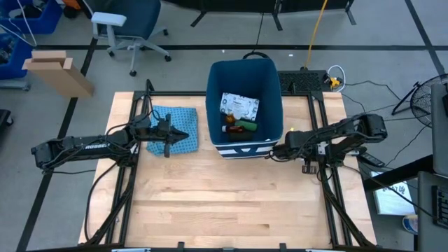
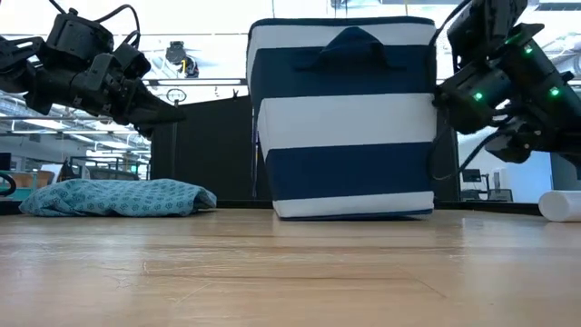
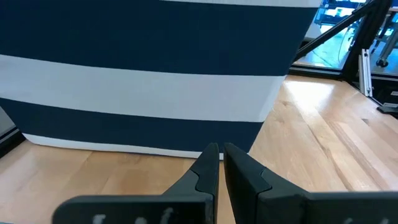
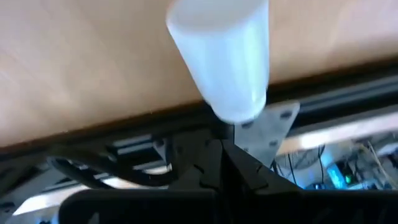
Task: Pick & place medical supplies in basket/bin
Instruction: Put the white pill bottle into the blue bin
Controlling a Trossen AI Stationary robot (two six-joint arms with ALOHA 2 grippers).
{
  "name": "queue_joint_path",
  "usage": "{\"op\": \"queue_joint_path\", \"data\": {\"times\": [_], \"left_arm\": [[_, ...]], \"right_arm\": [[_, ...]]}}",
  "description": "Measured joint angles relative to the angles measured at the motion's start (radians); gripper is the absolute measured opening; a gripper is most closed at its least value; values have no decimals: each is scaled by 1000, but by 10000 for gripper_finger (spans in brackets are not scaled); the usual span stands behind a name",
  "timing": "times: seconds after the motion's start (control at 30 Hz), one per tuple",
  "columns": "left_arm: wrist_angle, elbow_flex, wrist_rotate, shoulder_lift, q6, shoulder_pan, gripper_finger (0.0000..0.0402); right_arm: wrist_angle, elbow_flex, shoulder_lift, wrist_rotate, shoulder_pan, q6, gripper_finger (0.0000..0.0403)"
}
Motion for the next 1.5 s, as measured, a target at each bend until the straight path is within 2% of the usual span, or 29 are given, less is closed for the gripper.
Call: {"op": "queue_joint_path", "data": {"times": [0.17, 0.4, 0.57, 0.77, 0.9, 1.07, 1.2, 1.37, 1.5], "left_arm": [[0, 0, 0, 0, 0, 0, 26], [1, 0, 0, 0, 3, 0, 26], [2, 0, 0, 0, 1, 0, 26], [3, 0, 0, 0, 1, 0, 26], [8, 0, 0, 0, 1, 0, 26], [11, 0, -1, 0, 8, 0, 26], [11, 0, -1, 0, 19, 0, 26], [17, 0, -1, 0, 19, 0, 26], [31, 0, -1, 0, 14, 0, 26]], "right_arm": [[64, 17, -36, -1, -1, -32, 24], [162, 19, -100, -2, -8, -37, 106], [164, 19, -102, -2, -43, -35, 166], [161, 21, -98, 0, -93, -44, 215], [168, 21, -95, 2, -113, -38, 228], [226, 17, -40, -7, -113, -41, 224], [201, 1, 32, 29, -113, -13, 218], [172, -36, 66, 24, -113, 24, 223], [154, -40, 66, -23, -113, 45, 230]]}}
